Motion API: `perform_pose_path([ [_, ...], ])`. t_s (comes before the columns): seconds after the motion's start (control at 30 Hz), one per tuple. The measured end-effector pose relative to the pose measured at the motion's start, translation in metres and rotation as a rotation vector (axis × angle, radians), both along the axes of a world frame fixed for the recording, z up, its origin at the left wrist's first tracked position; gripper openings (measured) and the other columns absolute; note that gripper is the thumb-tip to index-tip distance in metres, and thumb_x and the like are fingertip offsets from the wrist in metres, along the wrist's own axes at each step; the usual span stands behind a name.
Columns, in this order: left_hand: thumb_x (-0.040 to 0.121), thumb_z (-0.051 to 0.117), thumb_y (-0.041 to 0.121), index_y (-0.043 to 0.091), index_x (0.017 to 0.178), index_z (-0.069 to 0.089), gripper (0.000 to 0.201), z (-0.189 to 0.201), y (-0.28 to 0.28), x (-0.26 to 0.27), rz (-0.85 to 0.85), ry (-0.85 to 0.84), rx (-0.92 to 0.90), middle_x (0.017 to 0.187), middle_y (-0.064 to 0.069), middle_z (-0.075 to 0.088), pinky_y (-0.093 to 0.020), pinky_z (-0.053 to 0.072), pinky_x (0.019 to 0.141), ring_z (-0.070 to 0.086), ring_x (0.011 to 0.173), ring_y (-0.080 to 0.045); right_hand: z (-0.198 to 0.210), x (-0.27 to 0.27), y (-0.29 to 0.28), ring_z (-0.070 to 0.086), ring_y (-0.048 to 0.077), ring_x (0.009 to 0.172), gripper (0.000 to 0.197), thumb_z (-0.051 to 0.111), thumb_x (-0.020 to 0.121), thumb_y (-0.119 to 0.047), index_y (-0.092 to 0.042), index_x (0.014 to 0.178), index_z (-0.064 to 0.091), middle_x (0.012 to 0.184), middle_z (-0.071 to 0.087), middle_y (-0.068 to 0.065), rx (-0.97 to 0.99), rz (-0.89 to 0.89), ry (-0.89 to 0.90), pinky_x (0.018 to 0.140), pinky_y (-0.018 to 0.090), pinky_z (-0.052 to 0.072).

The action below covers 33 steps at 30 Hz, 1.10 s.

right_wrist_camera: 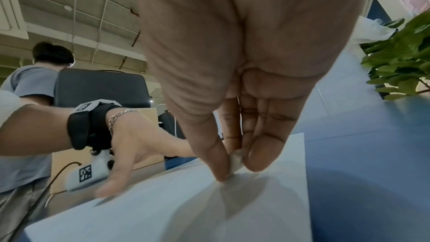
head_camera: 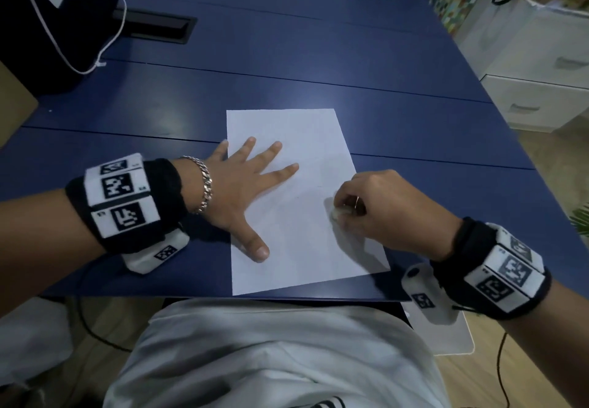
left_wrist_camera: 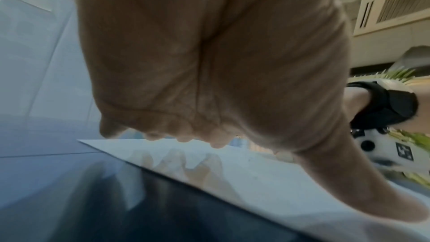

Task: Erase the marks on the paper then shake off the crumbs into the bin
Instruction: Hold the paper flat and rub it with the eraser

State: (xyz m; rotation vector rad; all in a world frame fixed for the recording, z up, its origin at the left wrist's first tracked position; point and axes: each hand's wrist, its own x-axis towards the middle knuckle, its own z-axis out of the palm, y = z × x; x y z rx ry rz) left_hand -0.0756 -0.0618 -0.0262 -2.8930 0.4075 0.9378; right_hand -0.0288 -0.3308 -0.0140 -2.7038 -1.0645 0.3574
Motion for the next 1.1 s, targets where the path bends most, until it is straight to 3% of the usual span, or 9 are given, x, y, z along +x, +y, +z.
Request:
perform_pose_path([
  [0.23, 0.057, 0.061, 0.100, 0.052, 0.151, -0.035, 0.142, -0.007, 0.016, -0.012, 0.003, 0.033, -0.047, 0.162, 0.008, -0.044, -0.064, -0.009, 0.124, -0.033, 0.153, -0.034, 0.010, 0.003, 0.011, 0.063, 0.009, 0.080, 0.010, 0.067, 0.089, -0.023, -0.025, 0.095, 0.075, 0.089, 0.069, -0.010, -0.025, 0.028, 0.033, 0.077, 0.035, 0.058],
  [0.4, 0.050, 0.058, 0.105, 0.056, 0.146, -0.038, 0.145, -0.012, 0.010, -0.011, -0.002, 0.030, -0.042, 0.160, 0.012, -0.047, -0.073, -0.004, 0.121, -0.033, 0.153, -0.036, 0.003, -0.022, 0.045, 0.060, 0.016, 0.074, 0.015, 0.060, 0.093, -0.022, -0.016, 0.083, 0.069, 0.084, 0.064, -0.001, 0.021, 0.206, 0.037, 0.071, 0.038, 0.055],
  [0.53, 0.045, 0.057, 0.107, 0.055, 0.144, -0.042, 0.149, -0.012, 0.007, -0.012, -0.002, 0.027, -0.005, 0.158, 0.012, -0.050, -0.076, -0.001, 0.120, -0.032, 0.153, -0.038, 0.000, -0.015, 0.057, 0.054, 0.019, 0.070, 0.017, 0.057, 0.092, -0.016, -0.011, 0.076, 0.061, 0.080, 0.057, 0.001, 0.014, 0.169, -0.034, 0.067, 0.039, 0.051],
  [0.63, 0.045, 0.059, 0.105, 0.056, 0.143, -0.042, 0.149, -0.012, 0.007, -0.012, 0.015, 0.032, -0.008, 0.157, 0.013, -0.050, -0.077, -0.003, 0.119, -0.033, 0.153, -0.037, 0.000, -0.028, 0.061, 0.048, 0.020, 0.066, 0.020, 0.055, 0.091, -0.014, -0.017, 0.072, 0.052, 0.077, 0.053, -0.001, -0.024, 0.286, -0.020, 0.063, 0.035, 0.045],
  [0.7, 0.046, 0.061, 0.104, 0.056, 0.143, -0.041, 0.149, -0.011, 0.006, -0.013, 0.027, 0.042, -0.001, 0.156, 0.015, -0.051, -0.078, -0.005, 0.118, -0.035, 0.152, -0.035, 0.003, -0.031, 0.061, 0.049, 0.021, 0.067, 0.019, 0.055, 0.090, -0.013, -0.019, 0.072, 0.053, 0.077, 0.055, 0.000, -0.075, 0.354, 0.019, 0.064, 0.037, 0.048],
  [0.83, 0.044, 0.061, 0.104, 0.057, 0.142, -0.043, 0.150, -0.008, 0.004, -0.013, 0.036, 0.054, 0.013, 0.155, 0.016, -0.052, -0.079, -0.005, 0.116, -0.036, 0.152, -0.034, 0.007, 0.001, 0.056, 0.055, 0.021, 0.072, 0.013, 0.056, 0.087, -0.014, -0.019, 0.076, 0.062, 0.078, 0.059, -0.001, -0.056, 0.191, -0.034, 0.070, 0.044, 0.054],
  [1.0, 0.046, 0.062, 0.103, 0.056, 0.144, -0.042, 0.150, -0.007, 0.001, -0.012, 0.039, 0.066, 0.018, 0.155, 0.015, -0.052, -0.080, -0.005, 0.116, -0.036, 0.152, -0.034, 0.007, -0.028, 0.057, 0.053, 0.022, 0.069, 0.018, 0.054, 0.087, -0.014, -0.019, 0.070, 0.052, 0.075, 0.055, -0.001, -0.108, 0.360, 0.040, 0.065, 0.038, 0.048],
  [1.1, 0.044, 0.060, 0.105, 0.056, 0.144, -0.042, 0.150, -0.008, 0.001, -0.011, 0.042, 0.062, 0.027, 0.155, 0.016, -0.052, -0.080, -0.003, 0.116, -0.035, 0.152, -0.034, 0.008, -0.002, 0.048, 0.054, 0.021, 0.068, 0.013, 0.057, 0.085, -0.016, -0.016, 0.072, 0.059, 0.073, 0.059, 0.000, -0.087, 0.186, -0.024, 0.068, 0.043, 0.052],
])
